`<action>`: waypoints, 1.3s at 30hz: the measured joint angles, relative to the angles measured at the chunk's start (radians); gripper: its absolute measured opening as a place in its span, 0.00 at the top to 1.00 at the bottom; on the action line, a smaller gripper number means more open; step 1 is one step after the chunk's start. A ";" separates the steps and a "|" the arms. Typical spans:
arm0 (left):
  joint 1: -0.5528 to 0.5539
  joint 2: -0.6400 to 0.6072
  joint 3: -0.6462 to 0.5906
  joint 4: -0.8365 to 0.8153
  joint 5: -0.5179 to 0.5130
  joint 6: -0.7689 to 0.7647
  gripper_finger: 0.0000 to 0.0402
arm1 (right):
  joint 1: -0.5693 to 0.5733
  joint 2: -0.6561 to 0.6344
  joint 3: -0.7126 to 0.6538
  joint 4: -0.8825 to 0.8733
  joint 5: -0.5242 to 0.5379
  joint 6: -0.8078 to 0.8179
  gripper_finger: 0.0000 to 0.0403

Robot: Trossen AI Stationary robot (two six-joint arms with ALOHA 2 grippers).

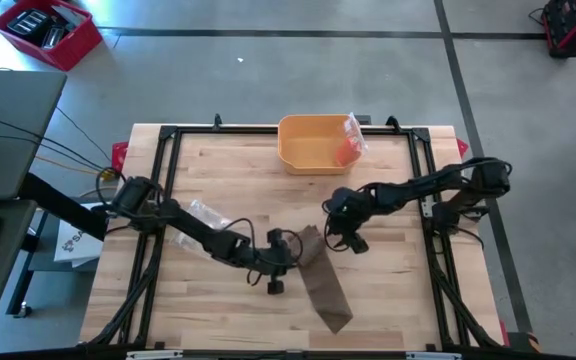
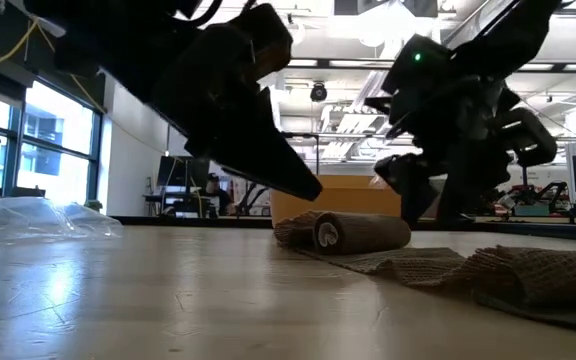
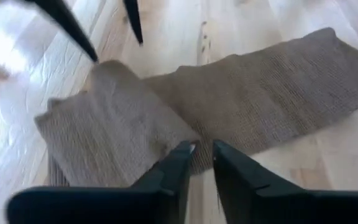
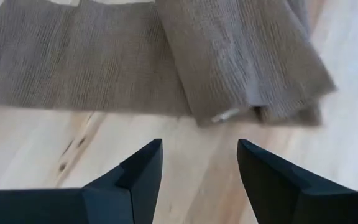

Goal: Roll bandage
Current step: Roll the brown bandage

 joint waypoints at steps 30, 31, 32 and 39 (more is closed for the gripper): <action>0.027 0.069 0.177 -0.318 -0.062 0.261 0.59 | 0.014 0.120 0.001 0.225 -0.017 0.110 0.52; 0.032 0.069 0.177 -0.317 -0.052 0.261 0.59 | 0.014 0.120 0.001 0.227 -0.017 0.110 0.52; 0.038 0.069 0.177 -0.316 -0.041 0.264 0.59 | 0.014 0.120 0.001 0.232 -0.018 0.110 0.52; 0.051 0.069 0.177 -0.312 0.005 0.270 0.69 | 0.014 0.120 0.001 0.263 -0.034 0.134 0.52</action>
